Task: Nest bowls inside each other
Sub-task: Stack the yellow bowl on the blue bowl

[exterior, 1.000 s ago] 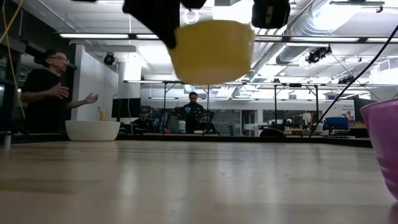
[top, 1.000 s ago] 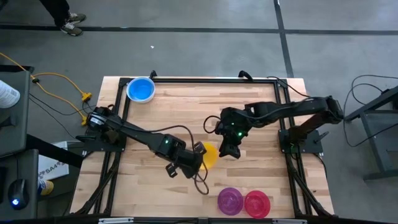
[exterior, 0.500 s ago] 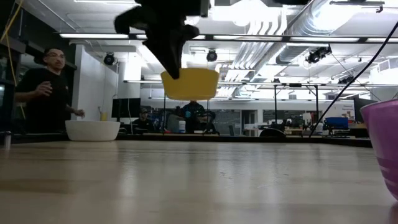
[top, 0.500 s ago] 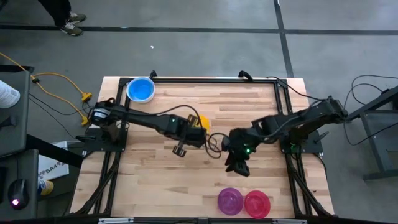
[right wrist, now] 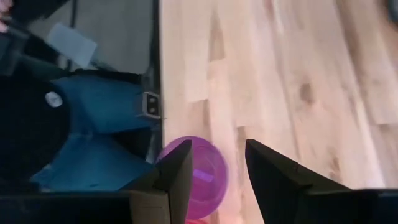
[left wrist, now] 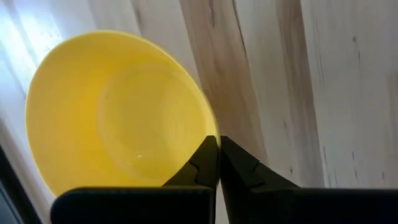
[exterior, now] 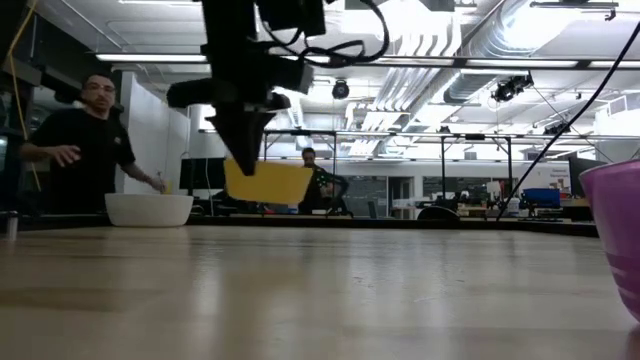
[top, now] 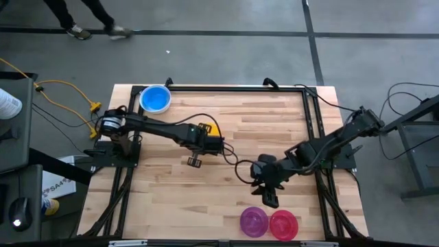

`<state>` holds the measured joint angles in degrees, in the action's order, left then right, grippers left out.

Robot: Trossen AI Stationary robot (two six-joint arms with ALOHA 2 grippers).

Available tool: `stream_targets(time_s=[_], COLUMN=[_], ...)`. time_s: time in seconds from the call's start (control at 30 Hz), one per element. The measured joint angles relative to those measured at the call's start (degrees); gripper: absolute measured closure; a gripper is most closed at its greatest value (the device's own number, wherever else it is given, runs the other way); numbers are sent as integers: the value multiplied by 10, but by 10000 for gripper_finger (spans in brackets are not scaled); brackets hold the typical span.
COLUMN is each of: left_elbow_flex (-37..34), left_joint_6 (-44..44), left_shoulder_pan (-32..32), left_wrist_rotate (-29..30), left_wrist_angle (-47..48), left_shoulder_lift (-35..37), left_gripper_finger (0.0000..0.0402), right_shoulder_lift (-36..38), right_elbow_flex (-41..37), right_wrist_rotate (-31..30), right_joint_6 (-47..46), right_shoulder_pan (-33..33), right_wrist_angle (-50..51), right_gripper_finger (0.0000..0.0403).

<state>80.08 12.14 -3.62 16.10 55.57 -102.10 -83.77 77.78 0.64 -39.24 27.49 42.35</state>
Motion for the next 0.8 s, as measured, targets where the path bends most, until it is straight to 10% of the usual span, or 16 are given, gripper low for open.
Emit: stream_targets(time_s=[0.8], left_elbow_flex=[-173], left_joint_6=[-81], left_shoulder_pan=[28], left_wrist_rotate=[44], left_wrist_angle=[-29], left_shoulder_lift=[171], left_gripper_finger=[401], right_shoulder_lift=[0], right_elbow_flex=[0], right_wrist_rotate=[-113], right_joint_6=[-73], right_shoulder_pan=[33], right_wrist_angle=[18], right_gripper_finger=[261])
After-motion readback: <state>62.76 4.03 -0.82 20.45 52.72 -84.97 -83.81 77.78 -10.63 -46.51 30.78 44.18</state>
